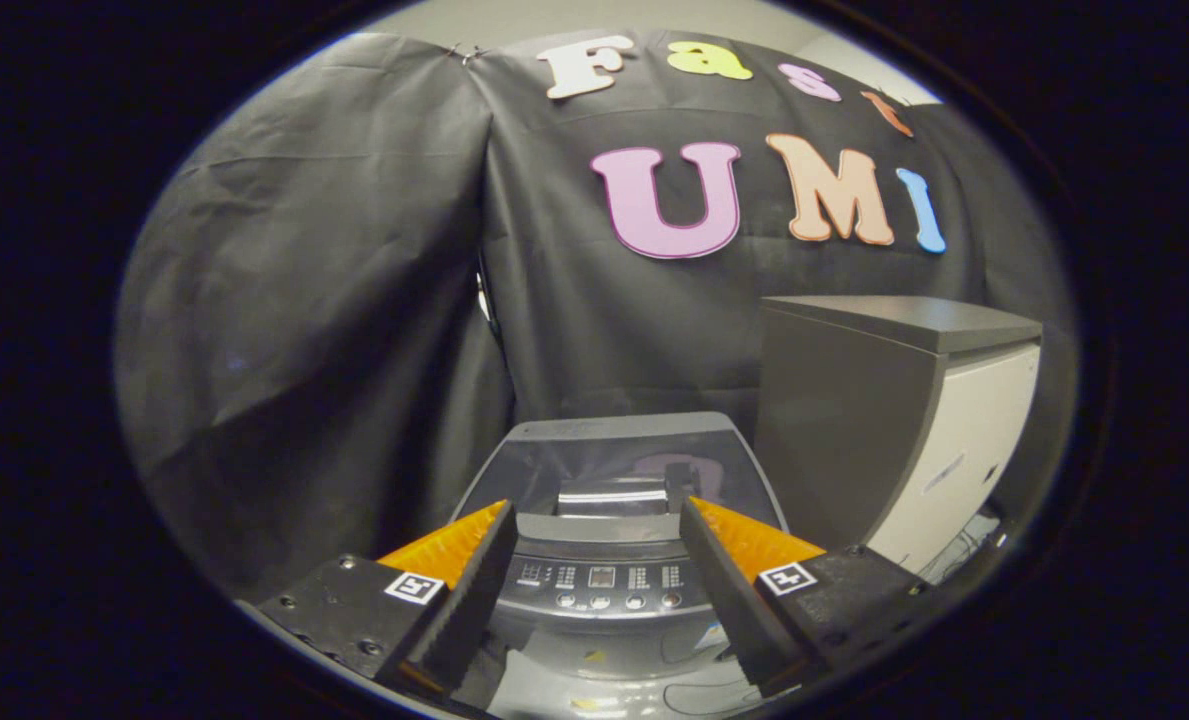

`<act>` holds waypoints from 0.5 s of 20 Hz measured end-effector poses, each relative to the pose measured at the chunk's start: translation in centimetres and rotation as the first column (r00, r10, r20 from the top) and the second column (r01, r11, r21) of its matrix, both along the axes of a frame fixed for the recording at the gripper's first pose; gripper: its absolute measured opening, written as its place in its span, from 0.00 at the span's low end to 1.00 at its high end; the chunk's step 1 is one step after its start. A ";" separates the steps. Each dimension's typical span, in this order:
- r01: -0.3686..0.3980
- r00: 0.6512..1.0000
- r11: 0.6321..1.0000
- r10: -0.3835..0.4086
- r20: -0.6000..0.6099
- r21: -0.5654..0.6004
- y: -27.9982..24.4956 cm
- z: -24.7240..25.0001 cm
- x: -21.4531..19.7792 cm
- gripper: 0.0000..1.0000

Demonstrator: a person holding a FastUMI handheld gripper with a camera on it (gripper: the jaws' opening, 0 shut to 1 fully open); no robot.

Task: Put the clothes into the washing machine and then close the washing machine lid.

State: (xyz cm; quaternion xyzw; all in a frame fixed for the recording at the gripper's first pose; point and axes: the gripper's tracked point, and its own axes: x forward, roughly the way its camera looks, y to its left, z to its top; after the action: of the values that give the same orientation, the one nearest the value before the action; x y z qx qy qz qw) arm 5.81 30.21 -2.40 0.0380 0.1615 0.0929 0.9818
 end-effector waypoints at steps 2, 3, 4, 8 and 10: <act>-0.002 1.000 1.000 0.002 0.015 0.028 -0.5 1.3 -1.1 0.99; -0.001 1.000 1.000 0.000 0.023 0.026 -0.9 1.9 -1.5 0.98; 0.004 0.999 1.000 -0.004 0.036 0.017 -1.5 2.7 -2.1 0.98; 0.022 0.992 0.999 -0.018 0.124 -0.036 -3.9 6.3 -3.7 0.97; 0.020 0.987 0.997 -0.008 0.163 -0.071 -4.8 8.0 -4.9 0.97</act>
State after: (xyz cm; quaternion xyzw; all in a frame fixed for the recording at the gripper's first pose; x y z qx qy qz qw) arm 0.90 25.38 5.61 -0.0043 0.0840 0.0828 0.9930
